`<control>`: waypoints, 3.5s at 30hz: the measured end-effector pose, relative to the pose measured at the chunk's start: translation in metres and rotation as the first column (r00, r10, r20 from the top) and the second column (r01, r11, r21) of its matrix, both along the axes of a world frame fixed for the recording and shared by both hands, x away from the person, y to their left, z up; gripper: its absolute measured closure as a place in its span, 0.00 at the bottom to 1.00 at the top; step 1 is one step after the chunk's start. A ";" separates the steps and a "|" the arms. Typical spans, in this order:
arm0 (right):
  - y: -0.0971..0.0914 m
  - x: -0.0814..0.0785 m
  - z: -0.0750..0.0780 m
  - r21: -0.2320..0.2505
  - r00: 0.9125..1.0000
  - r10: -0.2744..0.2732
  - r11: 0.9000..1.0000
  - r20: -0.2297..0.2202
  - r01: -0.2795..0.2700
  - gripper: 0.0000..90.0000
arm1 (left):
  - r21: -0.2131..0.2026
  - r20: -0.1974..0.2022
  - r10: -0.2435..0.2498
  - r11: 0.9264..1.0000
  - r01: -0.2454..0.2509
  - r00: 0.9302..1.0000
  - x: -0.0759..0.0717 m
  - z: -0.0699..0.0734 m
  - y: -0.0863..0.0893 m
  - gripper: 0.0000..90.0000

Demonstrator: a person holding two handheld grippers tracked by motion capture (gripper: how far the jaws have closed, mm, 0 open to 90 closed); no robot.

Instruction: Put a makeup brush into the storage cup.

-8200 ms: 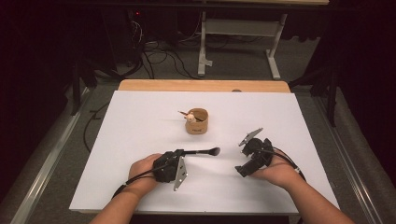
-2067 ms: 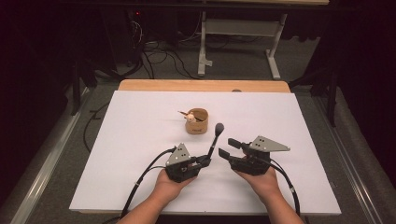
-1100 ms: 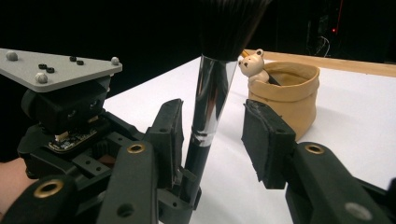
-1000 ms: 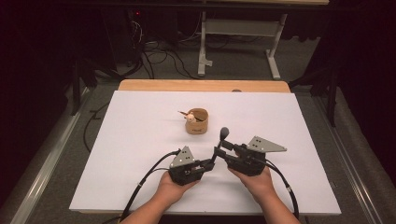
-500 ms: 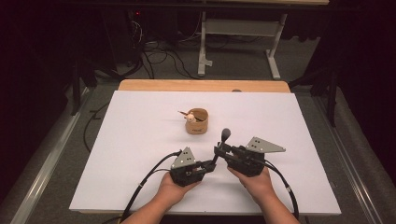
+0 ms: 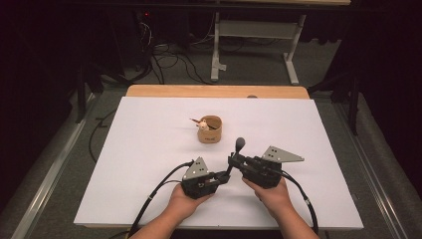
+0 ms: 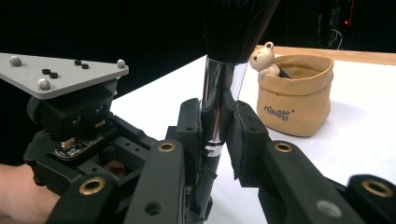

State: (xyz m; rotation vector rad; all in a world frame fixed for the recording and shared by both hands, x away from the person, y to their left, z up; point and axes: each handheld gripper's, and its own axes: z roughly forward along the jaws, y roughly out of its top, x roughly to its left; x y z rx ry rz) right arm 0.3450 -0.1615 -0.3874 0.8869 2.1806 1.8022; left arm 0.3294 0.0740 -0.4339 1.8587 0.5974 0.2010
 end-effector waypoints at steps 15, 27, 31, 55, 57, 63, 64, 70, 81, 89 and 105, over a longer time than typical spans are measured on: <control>0.001 -0.001 0.001 -0.004 1.000 0.012 1.000 0.012 -0.012 0.88 | -0.006 -0.003 -0.002 1.000 0.002 1.000 0.000 0.000 0.000 0.85; -0.001 -0.002 0.003 -0.005 1.000 -0.001 1.000 0.025 0.001 0.88 | 0.001 -0.003 0.020 1.000 -0.020 1.000 0.001 0.001 0.002 0.60; -0.003 -0.002 0.004 -0.008 1.000 -0.009 1.000 0.029 0.009 0.88 | -0.002 -0.003 0.022 1.000 -0.022 1.000 0.001 0.002 0.003 0.55; -0.013 0.000 0.007 -0.035 0.996 -0.063 0.997 0.070 0.065 0.88 | -0.049 0.012 0.072 0.996 -0.072 0.997 0.005 0.011 0.021 0.38; -0.014 0.000 0.007 -0.031 0.995 -0.069 0.997 0.071 0.072 0.88 | -0.056 0.013 0.083 0.995 -0.082 0.996 0.006 0.013 0.028 0.37; -0.018 0.000 0.010 -0.039 0.992 -0.090 0.995 0.084 0.094 0.88 | -0.051 0.013 0.130 0.990 -0.129 0.991 0.009 0.018 0.048 0.32; -0.018 0.000 0.010 -0.038 0.992 -0.092 0.995 0.084 0.095 0.88 | -0.045 0.012 0.135 0.990 -0.135 0.991 0.008 0.018 0.051 0.31; -0.021 0.001 0.011 -0.039 0.990 -0.105 0.993 0.092 0.109 0.88 | -0.017 0.018 0.170 0.985 -0.170 0.985 0.006 0.019 0.068 0.27; -0.029 0.003 0.014 -0.019 0.983 -0.148 0.988 0.113 0.151 0.88 | -0.004 0.017 0.218 0.976 -0.218 0.976 0.001 0.019 0.095 0.19; -0.029 0.011 0.014 -0.030 0.975 -0.180 0.982 0.132 0.185 0.88 | -0.006 0.044 0.240 0.971 -0.240 0.970 -0.002 0.013 0.102 0.17; -0.011 0.033 0.014 -0.065 0.967 -0.201 0.975 0.154 0.213 0.88 | -0.016 0.047 0.206 0.978 -0.206 0.977 -0.006 0.012 0.102 0.11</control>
